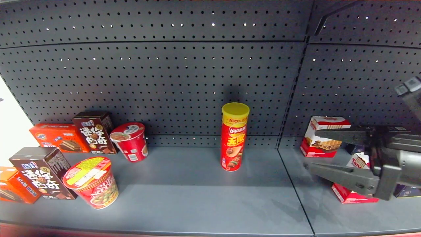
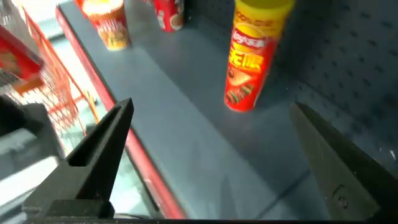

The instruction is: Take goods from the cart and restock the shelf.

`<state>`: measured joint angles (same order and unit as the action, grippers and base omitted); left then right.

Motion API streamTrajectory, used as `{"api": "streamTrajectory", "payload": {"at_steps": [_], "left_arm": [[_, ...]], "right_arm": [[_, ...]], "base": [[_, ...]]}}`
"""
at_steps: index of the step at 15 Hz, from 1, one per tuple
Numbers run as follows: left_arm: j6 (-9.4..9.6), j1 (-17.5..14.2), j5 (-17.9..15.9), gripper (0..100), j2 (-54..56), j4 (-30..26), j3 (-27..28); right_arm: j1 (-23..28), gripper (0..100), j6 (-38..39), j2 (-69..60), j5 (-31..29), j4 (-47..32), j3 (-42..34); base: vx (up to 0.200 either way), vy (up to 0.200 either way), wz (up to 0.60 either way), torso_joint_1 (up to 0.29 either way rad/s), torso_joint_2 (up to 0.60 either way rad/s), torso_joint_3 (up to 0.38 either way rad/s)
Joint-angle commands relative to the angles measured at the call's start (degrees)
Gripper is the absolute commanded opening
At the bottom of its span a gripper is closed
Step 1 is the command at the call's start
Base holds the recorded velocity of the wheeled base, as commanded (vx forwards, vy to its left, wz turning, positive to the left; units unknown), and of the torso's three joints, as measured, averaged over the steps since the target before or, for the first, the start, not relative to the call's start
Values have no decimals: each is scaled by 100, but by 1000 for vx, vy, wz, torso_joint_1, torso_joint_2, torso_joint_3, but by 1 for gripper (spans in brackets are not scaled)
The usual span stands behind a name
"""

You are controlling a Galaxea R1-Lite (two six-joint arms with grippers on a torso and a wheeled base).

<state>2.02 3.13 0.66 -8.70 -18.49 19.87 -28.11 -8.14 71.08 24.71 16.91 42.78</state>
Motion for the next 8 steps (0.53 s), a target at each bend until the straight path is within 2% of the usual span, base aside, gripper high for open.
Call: {"api": "streamTrajectory", "payload": {"at_steps": [1,5,8], "left_arm": [[0,12,-66,0,27,4,-80],[0,12,-189,0,229,4,-203],[0,12,-277,0,238,4,-238]], "right_arm": [[34,100,-240,1162,236,120,574],[333,100,-627,2199,1440,744,1172],[412,100,-627,2691,1818,902,1444]], "base": [[0,0,0,0,0,0],[0,0,0,0,0,0],[0,0,0,0,0,0]]}}
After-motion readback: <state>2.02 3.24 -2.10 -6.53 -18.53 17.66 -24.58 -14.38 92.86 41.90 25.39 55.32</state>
